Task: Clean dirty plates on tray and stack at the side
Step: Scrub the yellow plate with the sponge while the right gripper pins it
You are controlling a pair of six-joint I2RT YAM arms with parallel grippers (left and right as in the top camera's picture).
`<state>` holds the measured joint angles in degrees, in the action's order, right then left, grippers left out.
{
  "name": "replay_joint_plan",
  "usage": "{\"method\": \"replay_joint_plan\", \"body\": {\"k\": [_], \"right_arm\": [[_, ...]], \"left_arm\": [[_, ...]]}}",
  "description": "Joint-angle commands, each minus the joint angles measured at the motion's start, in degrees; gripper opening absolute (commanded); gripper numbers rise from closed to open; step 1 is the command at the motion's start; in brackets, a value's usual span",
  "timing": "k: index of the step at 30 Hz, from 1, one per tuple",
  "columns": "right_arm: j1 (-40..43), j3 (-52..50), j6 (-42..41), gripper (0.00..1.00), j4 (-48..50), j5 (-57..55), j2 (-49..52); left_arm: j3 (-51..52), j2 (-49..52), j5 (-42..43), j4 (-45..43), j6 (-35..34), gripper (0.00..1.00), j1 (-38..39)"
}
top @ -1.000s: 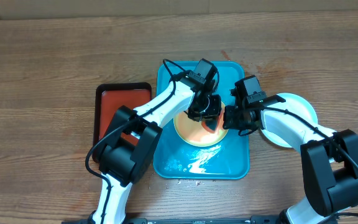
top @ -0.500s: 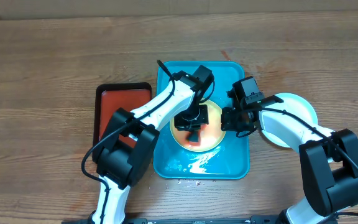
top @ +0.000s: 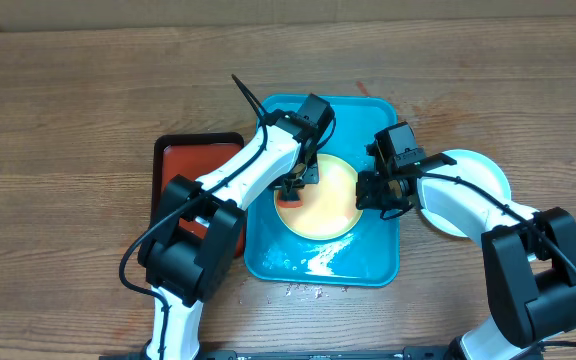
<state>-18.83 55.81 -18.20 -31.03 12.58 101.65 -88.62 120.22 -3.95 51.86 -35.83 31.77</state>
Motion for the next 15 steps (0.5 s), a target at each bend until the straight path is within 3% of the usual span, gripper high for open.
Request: {"method": "replay_joint_plan", "body": {"k": [1,7,15], "right_arm": [[0.5,-0.4,0.0,0.04,-0.1,-2.6,0.5],[0.5,-0.4,0.0,0.04,-0.1,-2.6,0.5],[0.5,-0.4,0.0,0.04,-0.1,-2.6,0.5]], "left_arm": [[0.4,2.4,9.8,-4.1,1.6,0.04,0.3],[0.4,5.1,28.9,-12.2,1.6,0.04,0.9],[0.4,5.2,38.7,-13.1,1.6,0.04,1.7]]}}
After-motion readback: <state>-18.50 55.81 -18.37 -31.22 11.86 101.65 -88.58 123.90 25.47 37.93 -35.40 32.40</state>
